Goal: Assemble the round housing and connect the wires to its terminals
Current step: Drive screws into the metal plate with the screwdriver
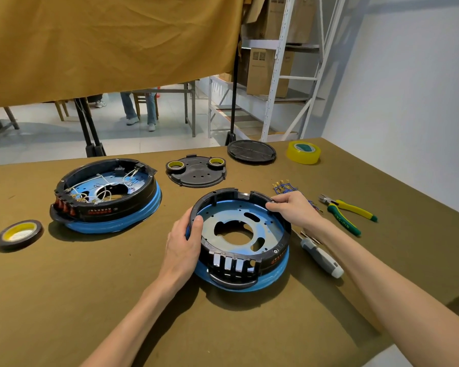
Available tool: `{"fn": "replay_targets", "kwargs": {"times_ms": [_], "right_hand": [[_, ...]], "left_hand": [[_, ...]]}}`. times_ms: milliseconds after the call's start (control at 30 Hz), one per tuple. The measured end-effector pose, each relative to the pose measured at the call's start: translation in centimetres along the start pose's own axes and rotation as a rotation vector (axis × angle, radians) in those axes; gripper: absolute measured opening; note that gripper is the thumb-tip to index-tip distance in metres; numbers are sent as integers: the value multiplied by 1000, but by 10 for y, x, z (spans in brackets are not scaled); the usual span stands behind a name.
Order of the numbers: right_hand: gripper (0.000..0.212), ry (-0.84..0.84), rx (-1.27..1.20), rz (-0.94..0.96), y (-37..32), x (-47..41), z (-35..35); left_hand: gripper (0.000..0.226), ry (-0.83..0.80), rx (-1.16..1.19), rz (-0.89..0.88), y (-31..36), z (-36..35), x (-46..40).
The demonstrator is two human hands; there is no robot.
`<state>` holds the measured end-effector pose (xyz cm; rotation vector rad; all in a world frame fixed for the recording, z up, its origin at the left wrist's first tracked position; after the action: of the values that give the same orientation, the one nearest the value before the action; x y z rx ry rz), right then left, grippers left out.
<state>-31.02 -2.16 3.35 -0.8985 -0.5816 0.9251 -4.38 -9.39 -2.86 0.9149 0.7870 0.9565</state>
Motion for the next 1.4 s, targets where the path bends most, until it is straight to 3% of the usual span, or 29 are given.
{"fn": "replay_targets", "kwargs": {"times_ms": [233, 433, 567, 733, 867, 1133, 1233, 1333, 1400], "right_hand": [[14, 13, -44, -34, 4, -7, -2], [24, 13, -41, -32, 6, -11, -3], [13, 6, 1, -24, 5, -9, -3], [14, -9, 110, 35, 2, -6, 0], [20, -40, 143, 49, 1, -4, 1], [25, -78, 132, 48, 1, -2, 0], [36, -96, 51, -54, -1, 2, 3], [40, -101, 38, -167, 1, 4, 5], [30, -122, -22, -247, 2, 8, 4]], "left_hand": [[76, -19, 10, -16, 2, 1, 0], [78, -32, 28, -11, 1, 2, 1], [78, -25, 32, -15, 1, 2, 1], [52, -25, 13, -19, -2, 2, 1], [47, -21, 9, 8, -6, 1, -1], [59, -22, 3, -15, -1, 2, 0], [70, -26, -82, -6, 2, 6, 4], [55, 191, -328, -198, 22, 12, 11], [49, 106, -353, -340, 47, 9, 17]]}}
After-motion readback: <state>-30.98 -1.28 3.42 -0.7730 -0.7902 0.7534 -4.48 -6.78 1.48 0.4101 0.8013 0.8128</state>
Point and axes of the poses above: each hand's wrist, its own x-axis away from the middle knuckle, its own z-axis out of the back of the hand, y = z × x, the point moved 1 cm from there along -x, towards the middle knuckle, and after that the axes turned 6 degrees about -x, right-handed, at the moved point
